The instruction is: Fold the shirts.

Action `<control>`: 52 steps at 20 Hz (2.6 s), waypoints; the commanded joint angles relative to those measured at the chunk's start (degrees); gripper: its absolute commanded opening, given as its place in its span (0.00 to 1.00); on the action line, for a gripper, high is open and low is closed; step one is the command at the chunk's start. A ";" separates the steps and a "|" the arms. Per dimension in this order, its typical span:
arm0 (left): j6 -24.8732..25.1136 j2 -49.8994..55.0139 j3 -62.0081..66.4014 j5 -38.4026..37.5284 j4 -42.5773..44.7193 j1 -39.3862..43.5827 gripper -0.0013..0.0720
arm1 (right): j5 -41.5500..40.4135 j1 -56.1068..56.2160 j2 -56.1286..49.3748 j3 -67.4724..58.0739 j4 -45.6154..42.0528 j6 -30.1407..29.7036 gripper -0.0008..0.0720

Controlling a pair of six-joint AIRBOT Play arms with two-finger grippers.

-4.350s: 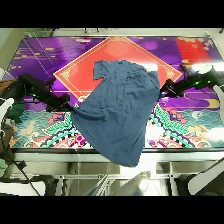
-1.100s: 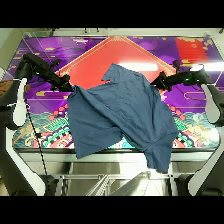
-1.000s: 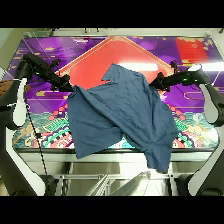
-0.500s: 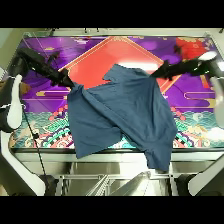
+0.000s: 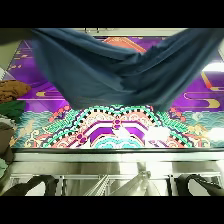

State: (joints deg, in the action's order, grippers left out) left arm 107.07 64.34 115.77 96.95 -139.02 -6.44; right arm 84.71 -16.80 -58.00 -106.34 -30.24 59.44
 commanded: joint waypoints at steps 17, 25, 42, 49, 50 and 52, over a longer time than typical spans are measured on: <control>7.93 40.28 -3.87 -1.20 10.47 -0.26 0.04 | -15.21 3.54 -38.88 4.37 -14.95 8.07 0.04; 4.22 55.98 2.99 -9.75 10.49 -2.40 0.66 | -24.68 4.28 -49.59 4.13 -15.02 12.00 0.79; -4.04 7.78 -86.84 -20.92 5.44 -9.77 0.80 | -1.73 -16.00 -38.64 21.46 -36.06 27.23 0.73; -5.60 -0.70 -96.94 -27.61 2.40 -9.77 0.80 | -1.68 -15.91 -38.45 21.46 -34.01 24.79 0.74; -5.60 -0.92 -97.04 -27.89 1.79 -9.68 0.80 | -1.68 -15.91 -38.45 21.46 -34.01 24.79 0.74; -5.84 -0.20 -96.94 -28.65 1.25 -7.37 0.80 | -1.73 -15.91 -38.45 21.46 -34.01 24.76 0.74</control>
State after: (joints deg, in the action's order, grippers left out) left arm 101.58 64.79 20.12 70.26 -136.05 -15.44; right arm 82.98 -32.67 -96.49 -84.93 -64.47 84.53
